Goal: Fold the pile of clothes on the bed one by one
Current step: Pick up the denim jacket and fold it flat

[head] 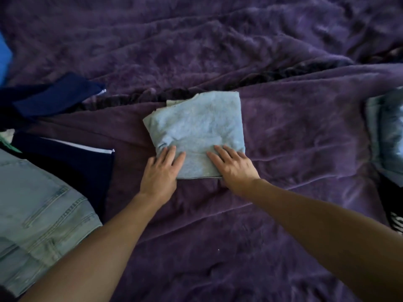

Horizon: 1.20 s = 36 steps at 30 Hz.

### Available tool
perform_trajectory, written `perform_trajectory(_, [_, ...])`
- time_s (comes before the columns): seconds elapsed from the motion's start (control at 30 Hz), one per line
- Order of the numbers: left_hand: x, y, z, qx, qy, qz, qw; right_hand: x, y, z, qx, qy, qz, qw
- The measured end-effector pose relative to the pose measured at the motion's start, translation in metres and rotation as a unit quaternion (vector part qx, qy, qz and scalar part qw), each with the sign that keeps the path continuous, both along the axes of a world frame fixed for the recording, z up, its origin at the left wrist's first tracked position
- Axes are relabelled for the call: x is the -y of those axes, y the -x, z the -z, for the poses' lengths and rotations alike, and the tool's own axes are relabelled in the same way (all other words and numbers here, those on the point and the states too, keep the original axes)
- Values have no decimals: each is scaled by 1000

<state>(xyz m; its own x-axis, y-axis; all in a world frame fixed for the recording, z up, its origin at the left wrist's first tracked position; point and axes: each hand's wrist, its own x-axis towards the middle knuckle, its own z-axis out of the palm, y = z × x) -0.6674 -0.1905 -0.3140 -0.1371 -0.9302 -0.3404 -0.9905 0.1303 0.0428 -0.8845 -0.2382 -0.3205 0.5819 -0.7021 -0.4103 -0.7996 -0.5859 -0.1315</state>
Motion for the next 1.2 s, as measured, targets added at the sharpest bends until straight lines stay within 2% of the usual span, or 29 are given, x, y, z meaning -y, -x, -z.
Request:
perform_trajectory(0.17, [16,42,-85,-8,51,48,998,19,51,-82,53,25,13,998])
perform_trajectory(0.3, [36,110,-152,-25,90,98,991,31,124,-144,83,47,42,995])
perform_trajectory(0.5, [68,260,-222,-49,151,135,978,53,278,-222,69,104,69,990])
perform_trajectory(0.7, [74,425,-248,-92,204,133,965,50,442,-277,44,155,84,983])
perform_trajectory(0.83, [48,513,-230,-100,184,118,971,20,521,-271,39,164,95,981])
perform_trajectory(0.97, [-11,568,-179,-106,122,119,980,-38,571,-218,36,150,96,983])
perform_trajectory(1.1, [-76,597,-134,-100,57,186,976,-108,596,-154,34,109,115,987])
perform_trajectory(1.2, [-114,602,-112,-97,-19,189,977,-150,600,-118,-4,37,149,988])
